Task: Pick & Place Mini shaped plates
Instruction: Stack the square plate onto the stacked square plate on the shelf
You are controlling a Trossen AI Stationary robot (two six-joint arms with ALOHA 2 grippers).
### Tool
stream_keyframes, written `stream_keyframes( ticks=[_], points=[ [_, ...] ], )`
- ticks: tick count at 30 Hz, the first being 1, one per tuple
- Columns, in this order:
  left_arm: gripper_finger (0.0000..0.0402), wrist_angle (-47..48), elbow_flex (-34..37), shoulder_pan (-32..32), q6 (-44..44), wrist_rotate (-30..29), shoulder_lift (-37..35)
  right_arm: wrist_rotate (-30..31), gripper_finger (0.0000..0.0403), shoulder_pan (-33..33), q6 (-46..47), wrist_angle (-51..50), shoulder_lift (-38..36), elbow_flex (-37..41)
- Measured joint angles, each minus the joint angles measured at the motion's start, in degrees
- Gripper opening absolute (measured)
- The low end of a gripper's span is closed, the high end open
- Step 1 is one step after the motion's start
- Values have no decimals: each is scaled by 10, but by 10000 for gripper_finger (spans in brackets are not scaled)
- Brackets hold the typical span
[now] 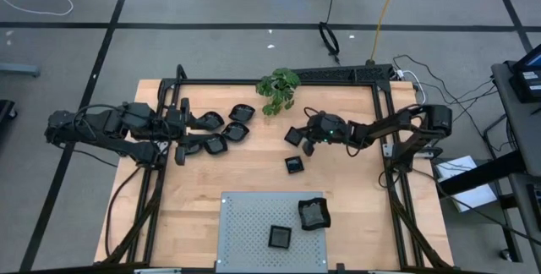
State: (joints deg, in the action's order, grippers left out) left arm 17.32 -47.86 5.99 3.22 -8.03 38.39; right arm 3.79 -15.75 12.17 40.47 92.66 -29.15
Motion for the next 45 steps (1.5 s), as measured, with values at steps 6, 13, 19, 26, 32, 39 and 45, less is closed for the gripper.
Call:
stream_keyframes(
  ticks=[6,13,19,26,32,39,45],
  points=[
    [120,0,0,0,0,0,0,9,3,0,0,5,-56,0],
    [120,0,0,0,0,0,0,-7,3,10,2,39,-135,0],
    [120,0,0,0,0,0,0,-95,4,36,7,52,-192,0],
    [120,0,0,0,0,0,0,-161,4,123,21,57,-235,-29],
    [120,-2,0,0,0,0,0,-153,4,243,-24,5,-233,-113],
    [120,-5,0,0,0,0,0,-17,4,378,-35,-194,-155,-237],
    [120,-5,0,0,0,0,0,53,4,449,-24,-330,-63,-374]
  ],
)
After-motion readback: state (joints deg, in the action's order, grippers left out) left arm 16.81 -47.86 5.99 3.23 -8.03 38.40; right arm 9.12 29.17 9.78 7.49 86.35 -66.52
